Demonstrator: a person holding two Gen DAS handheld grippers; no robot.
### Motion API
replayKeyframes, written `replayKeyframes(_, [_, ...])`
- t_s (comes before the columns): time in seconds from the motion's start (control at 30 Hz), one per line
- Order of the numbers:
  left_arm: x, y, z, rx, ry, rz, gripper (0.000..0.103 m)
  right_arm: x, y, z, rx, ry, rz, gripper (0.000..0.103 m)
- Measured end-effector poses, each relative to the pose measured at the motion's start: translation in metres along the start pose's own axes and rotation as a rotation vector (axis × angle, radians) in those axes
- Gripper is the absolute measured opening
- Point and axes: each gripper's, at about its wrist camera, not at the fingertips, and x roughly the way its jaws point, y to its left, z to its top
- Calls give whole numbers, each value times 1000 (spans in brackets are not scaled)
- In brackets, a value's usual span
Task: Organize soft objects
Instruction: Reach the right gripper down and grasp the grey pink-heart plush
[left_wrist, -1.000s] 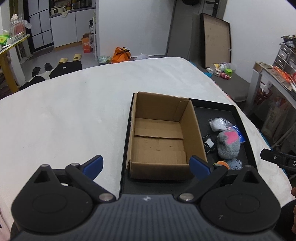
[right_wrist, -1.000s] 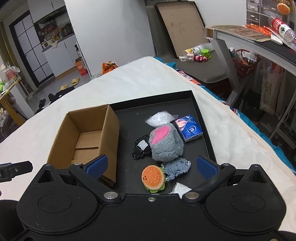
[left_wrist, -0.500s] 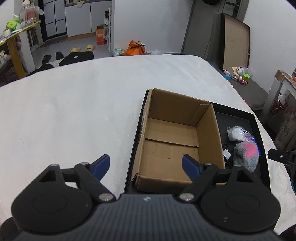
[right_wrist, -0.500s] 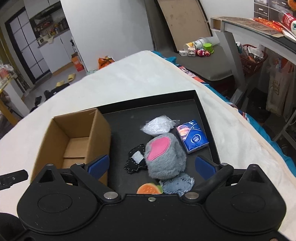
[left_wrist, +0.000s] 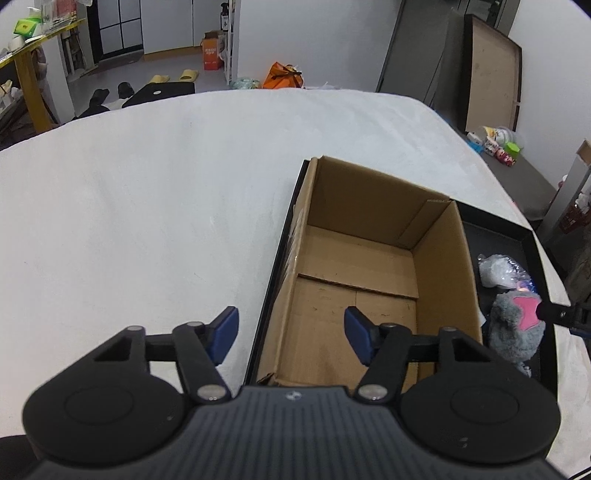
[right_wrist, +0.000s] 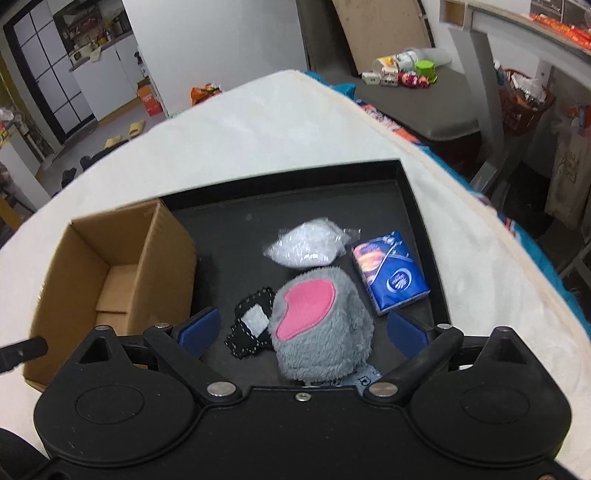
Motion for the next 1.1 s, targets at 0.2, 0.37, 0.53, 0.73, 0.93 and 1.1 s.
replayKeyframes(0.2, [12,0,2,-15,13,-2,49,15,3,-5,-43,32,-40,95])
replayKeyframes(0.37, [18,0,4,-34,13,2,43,33,2,-7,-57,68,-69,87])
replayKeyframes(0.53, [22,1,4,-50,16,2,30,38,4,-9,-79,79,-82,57])
replayKeyframes(0.73, [20,6,2,-56,7,11,12,29,4,-11,-69,75,-41,42])
replayKeyframes(0.93, [15,4,-2,-32,8,-6,12,13,7,-9,-58,37,-21,42])
replayKeyframes(1.1, [9,5,-6,-19,9,-11,12,4,13,-11,-76,22,-4,42])
